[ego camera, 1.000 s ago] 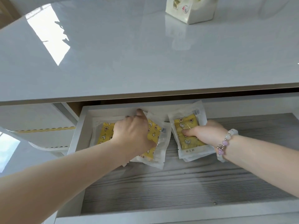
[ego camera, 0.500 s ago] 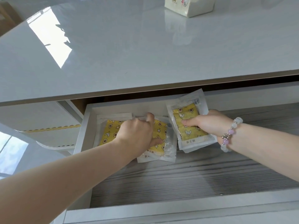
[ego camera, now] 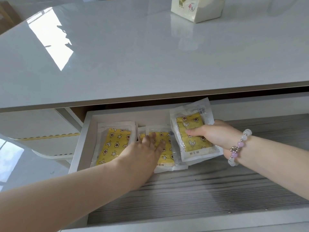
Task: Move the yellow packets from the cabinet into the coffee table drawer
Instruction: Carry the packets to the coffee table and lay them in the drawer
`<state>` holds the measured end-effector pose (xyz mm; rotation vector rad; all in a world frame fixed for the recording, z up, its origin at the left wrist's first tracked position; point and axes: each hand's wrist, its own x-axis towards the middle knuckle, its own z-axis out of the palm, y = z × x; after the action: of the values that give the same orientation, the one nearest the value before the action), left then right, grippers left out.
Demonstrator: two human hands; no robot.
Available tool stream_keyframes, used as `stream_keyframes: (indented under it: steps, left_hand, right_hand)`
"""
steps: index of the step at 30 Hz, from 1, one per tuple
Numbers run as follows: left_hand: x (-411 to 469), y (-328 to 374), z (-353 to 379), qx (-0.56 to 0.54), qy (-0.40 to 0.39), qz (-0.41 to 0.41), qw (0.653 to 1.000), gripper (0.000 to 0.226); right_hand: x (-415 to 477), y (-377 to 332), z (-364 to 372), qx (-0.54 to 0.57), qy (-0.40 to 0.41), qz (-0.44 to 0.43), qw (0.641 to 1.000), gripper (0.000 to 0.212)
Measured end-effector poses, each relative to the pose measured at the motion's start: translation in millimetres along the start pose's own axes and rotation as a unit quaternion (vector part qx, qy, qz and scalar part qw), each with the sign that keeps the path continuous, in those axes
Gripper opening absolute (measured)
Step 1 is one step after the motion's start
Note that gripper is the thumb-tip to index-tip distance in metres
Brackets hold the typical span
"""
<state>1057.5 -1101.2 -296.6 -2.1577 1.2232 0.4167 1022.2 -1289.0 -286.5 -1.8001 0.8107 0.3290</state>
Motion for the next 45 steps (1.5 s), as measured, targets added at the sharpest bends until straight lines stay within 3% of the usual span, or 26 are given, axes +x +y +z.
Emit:
stream_keyframes:
  steps: [4,13,22,27,32,34,36,38,42,45]
  left_hand:
    - [-1.0,3.1,0.5,0.012,-0.012,-0.008,1.000,0.078]
    - [-3.4,3.1,5.5,0.151,-0.001,-0.006,0.988,0.071]
    - [-5.0,-4.4,24.2,0.047,0.083,-0.030,0.995,0.072]
    - [-1.5,-1.5,19.3,0.036,0.112,-0.047,0.992,0.072]
    - [-29.8,-19.7,-6.7,-0.035,0.121,-0.081,0.989,0.108]
    - [-47.4,-35.9,-16.0,-0.107,0.190,-0.112,0.969,0.113]
    - [-61.5,-45.5,-18.4,-0.137,0.333,-0.098,0.928,0.101]
    - [-65.3,-42.4,-7.5,-0.165,0.400,-0.052,0.900,0.078]
    - [-59.6,-36.9,15.0,-0.129,0.431,0.023,0.893,0.024]
    - [-62.9,-52.6,32.1,-0.091,0.449,0.031,0.888,0.022]
  right_hand:
    - [1.2,-2.5,1.8,0.018,-0.020,-0.001,1.000,0.062]
    - [-5.0,-2.5,9.2,0.066,-0.068,0.011,0.995,0.056]
    - [-5.0,-1.6,22.2,0.078,-0.095,0.016,0.992,0.034]
    - [-6.0,-3.6,21.9,0.044,-0.082,0.012,0.996,0.048]
    - [-15.8,-12.5,11.7,-0.002,-0.077,0.011,0.997,0.061]
    - [-16.3,-19.5,13.1,0.000,-0.083,0.005,0.997,0.050]
    - [-16.2,-28.4,25.4,0.025,-0.094,0.004,0.995,0.043]
    - [-13.1,-31.5,46.8,0.021,-0.101,0.005,0.995,0.044]
    - [-9.7,-39.6,90.9,0.033,-0.122,-0.006,0.992,0.030]
    - [-9.4,-46.5,107.2,0.057,-0.148,-0.007,0.987,0.028]
